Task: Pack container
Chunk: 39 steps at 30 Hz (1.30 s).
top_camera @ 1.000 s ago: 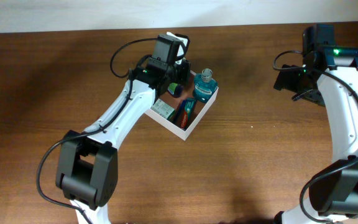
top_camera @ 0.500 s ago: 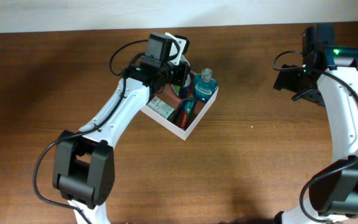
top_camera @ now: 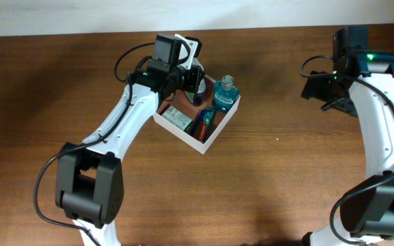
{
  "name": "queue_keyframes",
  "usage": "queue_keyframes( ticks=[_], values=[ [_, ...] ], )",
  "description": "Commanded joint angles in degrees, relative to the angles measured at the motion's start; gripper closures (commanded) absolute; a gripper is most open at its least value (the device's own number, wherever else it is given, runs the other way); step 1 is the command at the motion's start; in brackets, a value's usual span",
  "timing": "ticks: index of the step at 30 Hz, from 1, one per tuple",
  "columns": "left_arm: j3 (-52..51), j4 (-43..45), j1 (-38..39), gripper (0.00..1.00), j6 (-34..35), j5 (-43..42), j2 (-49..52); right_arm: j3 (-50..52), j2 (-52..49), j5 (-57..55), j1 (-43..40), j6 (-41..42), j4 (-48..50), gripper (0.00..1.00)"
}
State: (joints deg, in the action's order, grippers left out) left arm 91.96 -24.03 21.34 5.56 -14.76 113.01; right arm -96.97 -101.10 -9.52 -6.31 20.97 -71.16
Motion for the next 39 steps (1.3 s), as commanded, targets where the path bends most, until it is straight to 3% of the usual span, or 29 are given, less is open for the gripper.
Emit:
queue_keyframes(
  ticks=[1, 4, 14, 15, 16, 17, 22, 31, 39],
  values=[
    [0.66, 0.7, -0.13, 0.99, -0.11, 1.97, -2.99, -0.74, 0.44, -0.11, -0.11, 0.09, 0.02, 0.01],
    [0.66, 0.61, -0.13, 1.0, 2.78, 5.18, -2.99, -0.74, 0.44, -0.11, -0.11, 0.09, 0.02, 0.01],
    [0.66, 0.61, -0.13, 1.0, 2.78, 5.16, -2.99, -0.74, 0.44, -0.11, -0.11, 0.09, 0.02, 0.01],
    [0.66, 0.61, -0.13, 0.9, 2.78, 5.14, -2.99, -0.74, 0.44, -0.11, -0.11, 0.09, 0.02, 0.01],
    [0.66, 0.61, -0.13, 0.72, 2.78, 5.14, -2.99, -0.74, 0.44, -0.11, -0.11, 0.09, 0.02, 0.01],
    [0.66, 0.59, -0.13, 0.64, 2.78, 5.14, -2.99, -0.74, 0.44, -0.11, -0.11, 0.09, 0.02, 0.02],
    [0.66, 0.57, -0.13, 0.42, 2.75, 5.11, -2.99, -0.74, 0.44, -0.11, -0.11, 0.09, 0.02, 0.01],
    [0.66, 0.24, -0.33, 0.41, 2.71, 5.16, -3.32, -0.74, 0.44, -0.11, -0.11, 0.09, 0.02, 0.01],
    [0.66, -2.38, -1.38, 0.47, 2.49, 5.18, -8.55, -0.74, 0.44, -0.11, -0.11, 0.09, 0.02, 0.01]
  ],
)
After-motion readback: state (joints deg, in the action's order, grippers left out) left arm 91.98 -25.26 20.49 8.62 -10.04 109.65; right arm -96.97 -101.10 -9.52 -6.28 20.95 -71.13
